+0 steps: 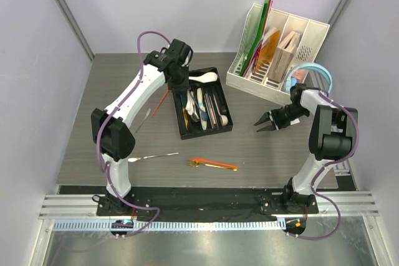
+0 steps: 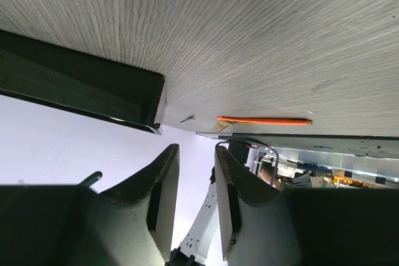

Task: Sort the eating utensils into containers
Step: Place the knife in the storage box.

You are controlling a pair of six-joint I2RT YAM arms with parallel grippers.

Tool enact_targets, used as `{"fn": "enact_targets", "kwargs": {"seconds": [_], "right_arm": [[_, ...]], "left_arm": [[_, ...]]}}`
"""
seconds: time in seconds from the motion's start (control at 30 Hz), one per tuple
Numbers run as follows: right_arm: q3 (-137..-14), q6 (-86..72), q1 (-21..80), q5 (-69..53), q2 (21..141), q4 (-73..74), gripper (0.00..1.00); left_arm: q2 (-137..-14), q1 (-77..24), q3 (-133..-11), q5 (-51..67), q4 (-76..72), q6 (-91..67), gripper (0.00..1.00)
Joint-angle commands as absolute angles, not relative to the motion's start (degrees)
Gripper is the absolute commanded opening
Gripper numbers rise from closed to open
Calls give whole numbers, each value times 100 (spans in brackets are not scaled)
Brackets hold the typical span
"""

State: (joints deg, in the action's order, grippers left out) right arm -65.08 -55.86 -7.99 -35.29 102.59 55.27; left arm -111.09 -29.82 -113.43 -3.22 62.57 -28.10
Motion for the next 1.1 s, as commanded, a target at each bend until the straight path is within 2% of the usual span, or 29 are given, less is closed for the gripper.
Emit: {"fn": "enact_targets", "kwargs": {"seconds": [0.0, 1.07], "right_arm": [[-6601, -5643, -817, -3630, 10081, 5511, 35], [-6803, -5704, -800, -3630, 10230, 5572, 35]], "left_arm": [[-10846, -2979, -11391, -396, 6179, -2821, 0], [-11241, -2953, -11452, -27, 6126, -2804, 0]]}}
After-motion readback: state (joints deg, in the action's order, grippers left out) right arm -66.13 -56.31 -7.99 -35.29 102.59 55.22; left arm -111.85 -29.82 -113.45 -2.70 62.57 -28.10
